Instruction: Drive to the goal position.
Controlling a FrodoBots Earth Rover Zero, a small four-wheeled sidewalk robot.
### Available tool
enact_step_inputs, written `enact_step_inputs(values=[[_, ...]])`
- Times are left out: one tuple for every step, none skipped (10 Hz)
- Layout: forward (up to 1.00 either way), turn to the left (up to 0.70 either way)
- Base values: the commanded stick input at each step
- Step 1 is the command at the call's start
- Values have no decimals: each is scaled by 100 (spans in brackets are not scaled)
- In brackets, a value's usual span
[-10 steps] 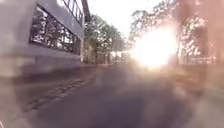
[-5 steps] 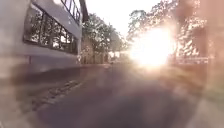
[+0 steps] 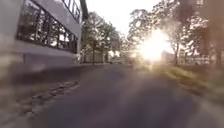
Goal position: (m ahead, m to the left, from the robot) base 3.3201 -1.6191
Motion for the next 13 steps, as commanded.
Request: enact_step_inputs(values=[[70,0],[70,0],[70,0],[70,0],[70,0],[70,0],[70,0],[70,0],[70,0],[70,0],[70,0],[70,0],[70,0]])
